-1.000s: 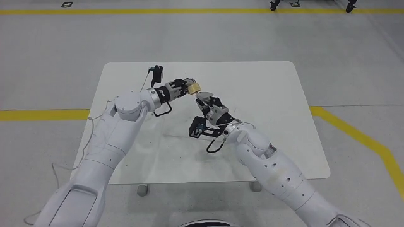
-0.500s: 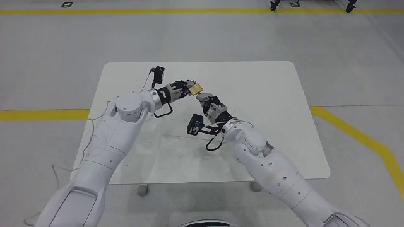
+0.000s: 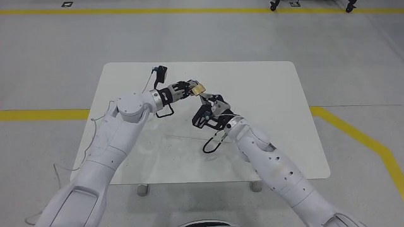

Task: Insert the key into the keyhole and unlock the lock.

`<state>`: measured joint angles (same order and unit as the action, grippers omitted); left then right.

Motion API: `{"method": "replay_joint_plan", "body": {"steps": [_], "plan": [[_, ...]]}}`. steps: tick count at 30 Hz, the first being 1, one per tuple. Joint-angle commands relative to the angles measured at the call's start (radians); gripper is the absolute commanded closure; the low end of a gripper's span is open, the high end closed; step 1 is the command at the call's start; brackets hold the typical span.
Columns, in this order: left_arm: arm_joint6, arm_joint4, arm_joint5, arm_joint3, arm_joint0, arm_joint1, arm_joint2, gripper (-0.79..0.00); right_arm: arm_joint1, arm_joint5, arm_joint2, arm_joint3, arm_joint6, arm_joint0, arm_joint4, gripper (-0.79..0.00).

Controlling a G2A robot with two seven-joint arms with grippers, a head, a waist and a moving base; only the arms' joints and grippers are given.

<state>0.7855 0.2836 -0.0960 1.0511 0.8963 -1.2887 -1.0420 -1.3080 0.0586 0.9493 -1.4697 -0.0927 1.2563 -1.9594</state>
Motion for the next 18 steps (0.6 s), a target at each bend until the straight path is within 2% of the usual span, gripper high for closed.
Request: {"method": "replay_joint_plan", "body": {"steps": [1, 18], "plan": [[-0.001, -0.001, -0.015, 0.000, 0.000, 0.000, -0.003, 0.000, 0.000, 0.014, 0.012, -0.005, -0.007, 0.005, 0.035, 0.000], [0.010, -0.055, -0.165, 0.030, 0.022, 0.007, -0.016, 0.000, 0.003, 0.219, 0.109, -0.035, -0.005, 0.037, 0.396, 0.000]]}}
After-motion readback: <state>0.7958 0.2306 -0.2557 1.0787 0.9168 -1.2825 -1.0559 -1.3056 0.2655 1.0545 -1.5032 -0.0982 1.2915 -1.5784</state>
